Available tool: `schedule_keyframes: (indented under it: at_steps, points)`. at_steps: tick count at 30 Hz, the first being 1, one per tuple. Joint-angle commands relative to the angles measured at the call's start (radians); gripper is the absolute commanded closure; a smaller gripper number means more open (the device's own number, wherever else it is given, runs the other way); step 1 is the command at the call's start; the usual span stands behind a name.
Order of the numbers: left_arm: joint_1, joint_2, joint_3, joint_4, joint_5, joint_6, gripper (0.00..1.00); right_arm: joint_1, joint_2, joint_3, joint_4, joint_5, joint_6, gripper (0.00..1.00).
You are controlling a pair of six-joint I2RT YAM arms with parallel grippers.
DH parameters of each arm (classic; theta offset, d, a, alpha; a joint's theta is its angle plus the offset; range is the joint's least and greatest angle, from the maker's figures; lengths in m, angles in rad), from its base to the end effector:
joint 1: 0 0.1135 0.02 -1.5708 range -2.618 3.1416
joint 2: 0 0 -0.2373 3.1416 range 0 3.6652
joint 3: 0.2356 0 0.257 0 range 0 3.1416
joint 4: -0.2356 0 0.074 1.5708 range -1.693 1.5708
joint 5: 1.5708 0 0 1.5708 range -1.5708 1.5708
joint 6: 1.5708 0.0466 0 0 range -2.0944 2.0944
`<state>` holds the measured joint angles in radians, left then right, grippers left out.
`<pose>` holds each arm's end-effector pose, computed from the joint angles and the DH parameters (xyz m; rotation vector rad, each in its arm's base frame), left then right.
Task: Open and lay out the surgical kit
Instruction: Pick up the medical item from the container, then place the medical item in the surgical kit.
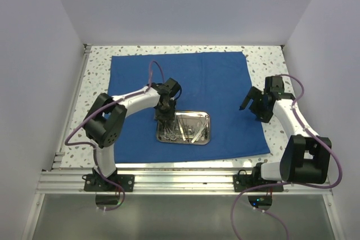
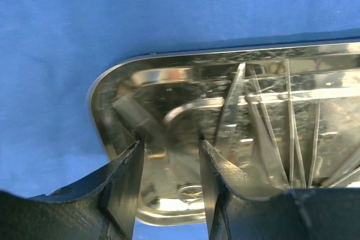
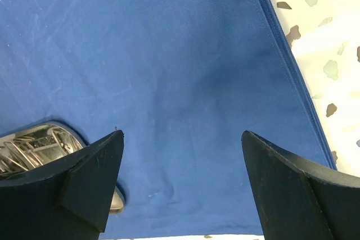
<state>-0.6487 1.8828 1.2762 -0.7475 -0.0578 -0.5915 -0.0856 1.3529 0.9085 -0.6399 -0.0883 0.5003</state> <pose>0.2871 -0.2143 0.1285 0.0746 2.9286 -0.1163 0.2758 -0.0195 0.1855 0.7437 2.5669 0.2520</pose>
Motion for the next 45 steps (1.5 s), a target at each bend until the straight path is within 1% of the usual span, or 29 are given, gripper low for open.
schedule_keyframes:
  at_steps: [1, 2, 4, 7, 9, 10, 13, 14, 15, 19, 22, 25, 31, 35, 38, 39, 44, 45]
  points:
    - [-0.002, 0.03, -0.015, 0.031, -0.016, -0.022, 0.52, 0.0, -0.024, -0.007, -0.014, 0.002, -0.02, 0.11]
    - [0.0, 0.038, -0.018, 0.045, -0.011, -0.021, 0.5, 0.0, -0.023, -0.005, -0.011, 0.001, -0.019, 0.11]
    - [0.001, 0.061, -0.02, 0.06, -0.008, -0.014, 0.5, 0.0, -0.018, -0.005, -0.009, -0.002, -0.019, 0.11]
    - [0.006, 0.093, -0.011, 0.077, -0.016, -0.005, 0.58, 0.0, -0.017, -0.007, -0.007, -0.004, -0.019, 0.11]
    - [0.015, 0.11, -0.011, 0.086, -0.013, -0.005, 0.65, 0.0, -0.015, -0.003, -0.012, -0.001, -0.022, 0.11]
    - [0.017, 0.113, -0.012, 0.095, -0.007, -0.004, 0.72, 0.0, -0.015, 0.001, -0.012, 0.004, -0.025, 0.11]
    - [0.026, 0.122, -0.024, 0.109, 0.009, 0.005, 0.84, 0.0, -0.015, 0.003, -0.012, 0.007, -0.026, 0.11]
    - [0.029, 0.125, -0.028, 0.114, 0.009, 0.009, 0.96, 0.0, -0.014, 0.001, -0.012, 0.007, -0.026, 0.11]
    - [0.032, 0.127, -0.028, 0.114, 0.009, 0.016, 1.0, 0.0, -0.014, 0.001, -0.01, 0.007, -0.026, 0.11]
    - [0.04, 0.099, -0.02, 0.111, 0.027, 0.035, 1.0, 0.0, -0.011, 0.009, -0.014, 0.01, -0.028, 0.11]
    - [0.04, 0.039, 0.003, 0.088, 0.041, 0.058, 1.0, 0.0, -0.015, 0.015, -0.017, 0.016, -0.029, 0.11]
    - [0.041, -0.034, 0.057, 0.039, 0.053, 0.079, 1.0, 0.0, -0.02, 0.016, -0.02, 0.022, -0.029, 0.11]
    - [0.061, -0.071, 0.23, -0.081, 0.052, 0.11, 1.0, 0.0, -0.02, 0.02, -0.018, 0.028, -0.02, 0.11]
    - [0.115, -0.044, 0.365, -0.13, 0.044, 0.154, 1.0, 0.0, -0.018, 0.024, -0.017, 0.032, -0.017, 0.1]
    - [0.161, -0.01, 0.414, -0.133, 0.032, 0.188, 1.0, -0.002, -0.018, 0.029, -0.017, 0.033, -0.014, 0.1]
    - [0.196, 0.022, 0.448, -0.13, 0.03, 0.197, 1.0, 0.0, -0.017, 0.032, -0.018, 0.035, -0.013, 0.11]
    - [0.276, 0.136, 0.572, -0.058, -0.011, 0.285, 1.0, -0.002, -0.017, 0.046, -0.021, 0.029, -0.008, 0.1]
    - [0.297, 0.175, 0.619, -0.046, -0.014, 0.292, 1.0, -0.002, -0.018, 0.047, -0.021, 0.027, -0.008, 0.1]
